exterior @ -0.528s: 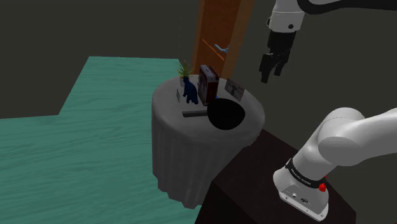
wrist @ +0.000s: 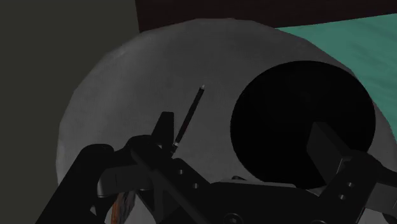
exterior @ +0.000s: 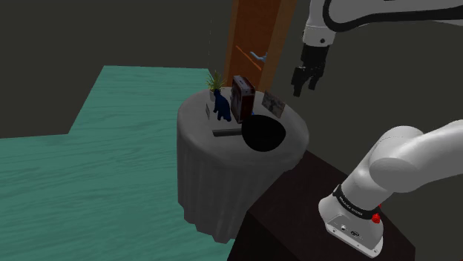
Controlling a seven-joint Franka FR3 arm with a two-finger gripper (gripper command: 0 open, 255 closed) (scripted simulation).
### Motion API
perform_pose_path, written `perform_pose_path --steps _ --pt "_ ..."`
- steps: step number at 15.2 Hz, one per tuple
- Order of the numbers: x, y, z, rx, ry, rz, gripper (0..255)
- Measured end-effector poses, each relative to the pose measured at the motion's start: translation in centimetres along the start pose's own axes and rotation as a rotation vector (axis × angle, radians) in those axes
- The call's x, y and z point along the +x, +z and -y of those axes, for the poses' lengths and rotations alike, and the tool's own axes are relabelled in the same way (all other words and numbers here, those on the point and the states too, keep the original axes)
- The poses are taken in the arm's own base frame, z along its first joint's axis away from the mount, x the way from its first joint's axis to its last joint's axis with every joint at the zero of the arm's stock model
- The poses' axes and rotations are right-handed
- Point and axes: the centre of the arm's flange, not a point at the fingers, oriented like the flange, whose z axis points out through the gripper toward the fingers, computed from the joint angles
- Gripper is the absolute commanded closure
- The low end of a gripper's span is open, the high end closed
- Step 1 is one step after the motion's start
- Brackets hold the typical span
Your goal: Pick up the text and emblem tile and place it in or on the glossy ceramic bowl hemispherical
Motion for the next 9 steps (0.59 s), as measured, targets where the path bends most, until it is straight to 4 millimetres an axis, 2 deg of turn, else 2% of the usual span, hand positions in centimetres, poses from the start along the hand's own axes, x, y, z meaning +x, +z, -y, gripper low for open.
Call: perform_pose_path --steps 9 --pt "8.2 5.6 -6.2 0.022 0.051 -0.040 0"
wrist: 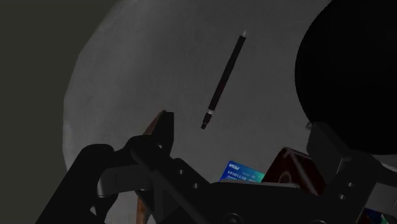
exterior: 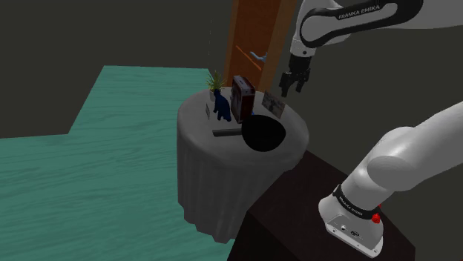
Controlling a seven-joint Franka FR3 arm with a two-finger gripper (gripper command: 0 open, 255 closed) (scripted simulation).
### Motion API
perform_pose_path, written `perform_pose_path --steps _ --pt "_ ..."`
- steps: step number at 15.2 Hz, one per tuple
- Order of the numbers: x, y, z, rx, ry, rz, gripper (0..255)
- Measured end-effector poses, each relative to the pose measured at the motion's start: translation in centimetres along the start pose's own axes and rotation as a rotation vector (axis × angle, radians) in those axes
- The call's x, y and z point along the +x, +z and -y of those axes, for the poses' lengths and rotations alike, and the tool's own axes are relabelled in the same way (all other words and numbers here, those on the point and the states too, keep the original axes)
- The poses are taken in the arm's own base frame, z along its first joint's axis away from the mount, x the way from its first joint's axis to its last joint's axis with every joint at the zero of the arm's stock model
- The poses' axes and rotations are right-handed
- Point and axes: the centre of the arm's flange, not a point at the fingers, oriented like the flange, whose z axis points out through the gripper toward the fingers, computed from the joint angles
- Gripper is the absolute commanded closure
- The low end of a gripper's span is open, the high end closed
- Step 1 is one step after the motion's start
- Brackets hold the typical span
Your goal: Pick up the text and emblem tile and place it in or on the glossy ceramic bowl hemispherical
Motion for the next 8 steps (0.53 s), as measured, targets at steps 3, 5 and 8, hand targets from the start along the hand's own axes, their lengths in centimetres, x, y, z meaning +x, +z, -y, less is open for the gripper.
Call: perform_pose_path --steps 3,5,8 --pt "2.9 1.5 -1.9 0.008 0.017 -0.014 0" --pt "4.9 3.0 -3.1 0.013 0.029 -0.022 0" --pt "7.4 5.0 -5.0 0.020 0.046 -0.035 0"
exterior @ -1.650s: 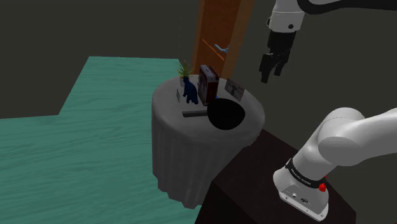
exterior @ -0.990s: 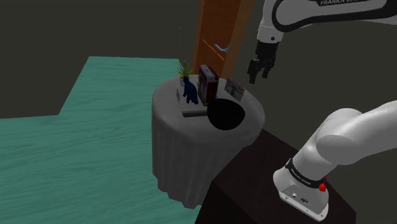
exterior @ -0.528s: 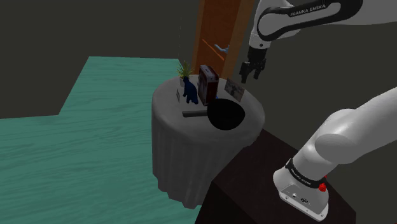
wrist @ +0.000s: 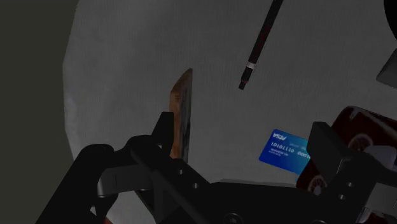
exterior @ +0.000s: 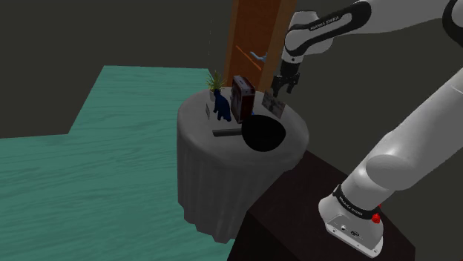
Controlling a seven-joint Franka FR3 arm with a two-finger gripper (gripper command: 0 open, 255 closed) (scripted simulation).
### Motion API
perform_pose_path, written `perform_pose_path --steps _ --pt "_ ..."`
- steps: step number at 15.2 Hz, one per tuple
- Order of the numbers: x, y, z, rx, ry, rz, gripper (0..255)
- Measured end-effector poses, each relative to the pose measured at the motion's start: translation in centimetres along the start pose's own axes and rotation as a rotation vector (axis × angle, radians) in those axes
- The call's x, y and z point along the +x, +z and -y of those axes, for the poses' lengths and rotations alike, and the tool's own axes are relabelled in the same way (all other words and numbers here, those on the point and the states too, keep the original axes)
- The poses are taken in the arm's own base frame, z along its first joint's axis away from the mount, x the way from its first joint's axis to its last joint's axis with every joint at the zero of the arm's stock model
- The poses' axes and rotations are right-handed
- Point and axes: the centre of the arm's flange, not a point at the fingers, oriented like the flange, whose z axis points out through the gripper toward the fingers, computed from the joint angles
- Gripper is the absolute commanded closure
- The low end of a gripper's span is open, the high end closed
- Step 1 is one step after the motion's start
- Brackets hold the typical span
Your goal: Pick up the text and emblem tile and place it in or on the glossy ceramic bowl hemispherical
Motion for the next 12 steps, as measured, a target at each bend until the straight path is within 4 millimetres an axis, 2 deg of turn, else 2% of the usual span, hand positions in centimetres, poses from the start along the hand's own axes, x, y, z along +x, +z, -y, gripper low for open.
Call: perform_pose_path --steps 7,12 --pt "6.5 4.3 -4.9 0.016 0.040 -0.031 0" --pt "7.3 7.0 -5.7 0.018 0.046 -0.036 0"
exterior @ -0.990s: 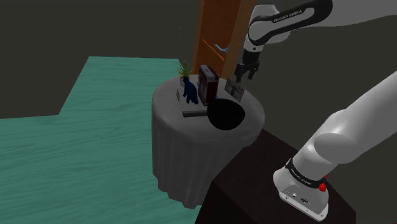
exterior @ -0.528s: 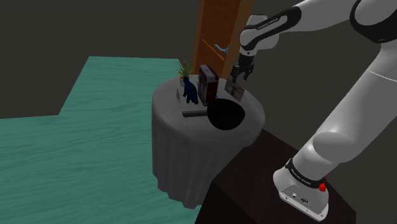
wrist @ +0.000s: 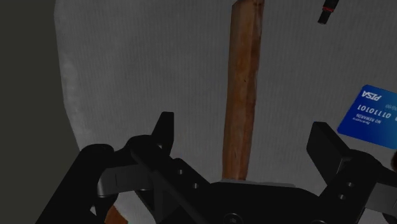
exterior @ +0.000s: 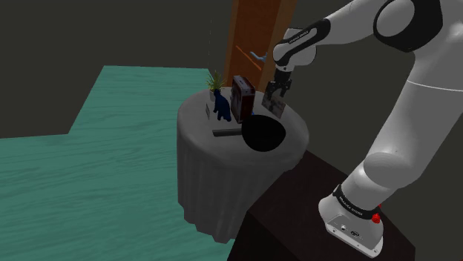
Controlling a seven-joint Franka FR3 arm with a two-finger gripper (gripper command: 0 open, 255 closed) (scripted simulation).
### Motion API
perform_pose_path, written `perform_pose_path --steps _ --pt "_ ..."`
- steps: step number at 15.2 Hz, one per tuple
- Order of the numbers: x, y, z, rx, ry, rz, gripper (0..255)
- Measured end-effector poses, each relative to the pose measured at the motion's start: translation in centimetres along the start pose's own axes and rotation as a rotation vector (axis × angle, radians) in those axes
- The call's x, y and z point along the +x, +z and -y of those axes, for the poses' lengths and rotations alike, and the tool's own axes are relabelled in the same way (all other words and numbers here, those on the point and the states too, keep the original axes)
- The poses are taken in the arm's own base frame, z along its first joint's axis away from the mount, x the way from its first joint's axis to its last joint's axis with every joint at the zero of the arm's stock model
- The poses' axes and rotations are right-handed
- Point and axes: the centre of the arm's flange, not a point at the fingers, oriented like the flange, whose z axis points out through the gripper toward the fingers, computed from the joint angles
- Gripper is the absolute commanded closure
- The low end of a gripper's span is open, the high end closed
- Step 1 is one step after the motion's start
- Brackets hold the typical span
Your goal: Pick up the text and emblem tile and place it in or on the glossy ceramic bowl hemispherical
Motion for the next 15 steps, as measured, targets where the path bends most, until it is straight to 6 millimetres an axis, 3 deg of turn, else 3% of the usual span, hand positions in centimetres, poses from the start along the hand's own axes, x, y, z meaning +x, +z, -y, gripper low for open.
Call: perform_pose_path --steps 4,10,11,15 --pt "0.1 1.6 -0.1 0.000 0.000 0.000 0" --pt "0.1 1.9 -0.1 0.000 0.000 -0.001 0" --pt "0.1 1.9 -0.1 0.000 0.000 -0.001 255" --pt "0.2 1.8 -0.1 0.000 0.001 -0.004 255"
